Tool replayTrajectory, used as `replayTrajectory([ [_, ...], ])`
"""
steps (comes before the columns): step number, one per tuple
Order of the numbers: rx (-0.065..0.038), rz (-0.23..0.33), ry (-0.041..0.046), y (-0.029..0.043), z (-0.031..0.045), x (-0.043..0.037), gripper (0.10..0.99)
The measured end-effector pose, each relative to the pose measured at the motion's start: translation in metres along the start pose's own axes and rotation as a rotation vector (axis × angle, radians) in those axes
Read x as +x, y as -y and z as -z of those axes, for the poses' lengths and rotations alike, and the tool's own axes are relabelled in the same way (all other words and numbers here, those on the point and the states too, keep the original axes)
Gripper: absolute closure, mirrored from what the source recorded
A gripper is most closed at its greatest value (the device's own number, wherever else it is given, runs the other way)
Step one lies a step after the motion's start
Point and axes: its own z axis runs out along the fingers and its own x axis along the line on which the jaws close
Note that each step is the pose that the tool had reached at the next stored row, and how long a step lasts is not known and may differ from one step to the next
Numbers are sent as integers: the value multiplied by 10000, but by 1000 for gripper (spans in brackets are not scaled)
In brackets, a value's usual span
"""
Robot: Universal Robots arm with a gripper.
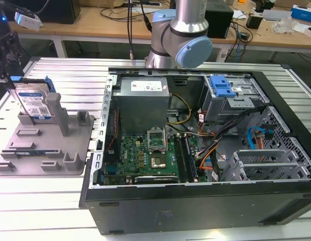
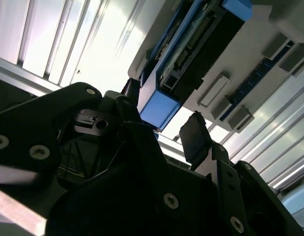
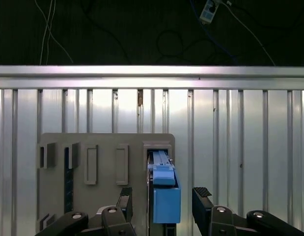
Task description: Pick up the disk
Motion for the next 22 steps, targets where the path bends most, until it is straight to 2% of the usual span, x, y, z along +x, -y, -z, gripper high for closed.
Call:
replayTrajectory([
  [22, 0, 6, -1, 4, -115, -2, 486],
])
